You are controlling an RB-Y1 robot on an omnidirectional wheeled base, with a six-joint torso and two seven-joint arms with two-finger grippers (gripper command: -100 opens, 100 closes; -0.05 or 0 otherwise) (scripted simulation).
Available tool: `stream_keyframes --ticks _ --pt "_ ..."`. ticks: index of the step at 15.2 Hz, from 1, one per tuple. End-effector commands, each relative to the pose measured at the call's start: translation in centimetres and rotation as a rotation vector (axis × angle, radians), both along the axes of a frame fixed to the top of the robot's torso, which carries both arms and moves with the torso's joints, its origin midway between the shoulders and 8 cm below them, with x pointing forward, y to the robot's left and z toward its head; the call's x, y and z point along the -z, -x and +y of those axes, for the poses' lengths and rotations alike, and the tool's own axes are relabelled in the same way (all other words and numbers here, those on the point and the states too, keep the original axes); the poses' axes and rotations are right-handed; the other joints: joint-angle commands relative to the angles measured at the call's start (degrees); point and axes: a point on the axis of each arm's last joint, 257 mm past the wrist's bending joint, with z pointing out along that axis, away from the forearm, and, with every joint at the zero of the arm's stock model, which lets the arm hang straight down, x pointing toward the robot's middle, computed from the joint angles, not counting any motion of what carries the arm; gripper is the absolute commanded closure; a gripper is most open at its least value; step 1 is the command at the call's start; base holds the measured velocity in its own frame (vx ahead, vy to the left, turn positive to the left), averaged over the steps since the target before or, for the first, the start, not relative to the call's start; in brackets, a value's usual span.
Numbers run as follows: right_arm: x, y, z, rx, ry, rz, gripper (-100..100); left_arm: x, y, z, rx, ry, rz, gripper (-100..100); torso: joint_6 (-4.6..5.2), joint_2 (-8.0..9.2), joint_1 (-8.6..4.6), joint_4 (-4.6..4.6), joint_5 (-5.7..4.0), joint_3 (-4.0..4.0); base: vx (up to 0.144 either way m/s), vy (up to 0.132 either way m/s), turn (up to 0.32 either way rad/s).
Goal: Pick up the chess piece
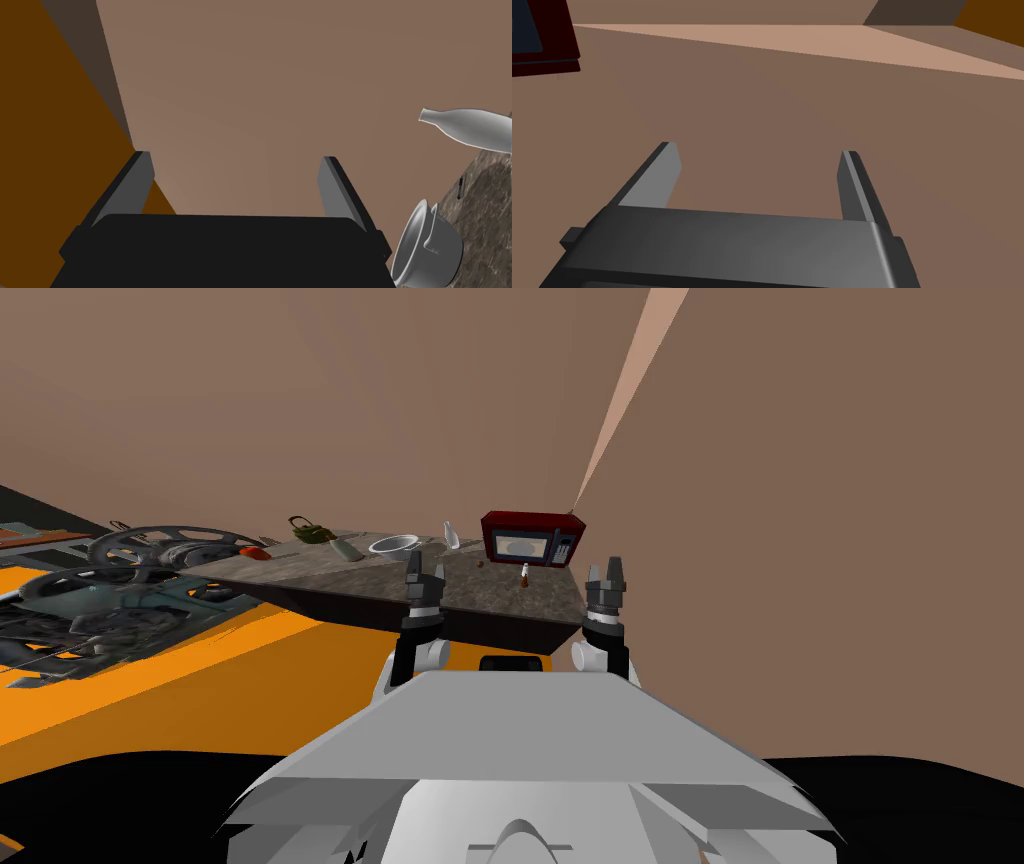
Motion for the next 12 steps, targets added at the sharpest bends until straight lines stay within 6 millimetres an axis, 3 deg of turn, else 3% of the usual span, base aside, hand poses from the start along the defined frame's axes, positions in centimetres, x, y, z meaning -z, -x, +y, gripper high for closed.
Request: stream_keyframes --ticks 1,7,12 --pt "0.5 -0.2 0.4 -0.016 0.038 0.017 -100 0.0 0.0 0.0 0.0 0.0 0.0 0 0.0 0.0 0.0 0.0 0.0 0.0 -0.002 0.006 0.031" --pt "2.4 -0.7 1.0 -0.051 0.134 0.075 -100 0.0 0.0 0.0 0.0 0.0 0.0 0 -0.01 0.02 0.05 0.0 0.01 0.01 -0.004 0.018 0.062" --pt "5.5 -1.2 1.3 -0.083 0.245 0.161 -100 0.0 0.0 0.0 0.0 0.0 0.0 0 -0.01 0.02 0.08 0.0 0.02 0.01 -0.004 0.026 0.097"
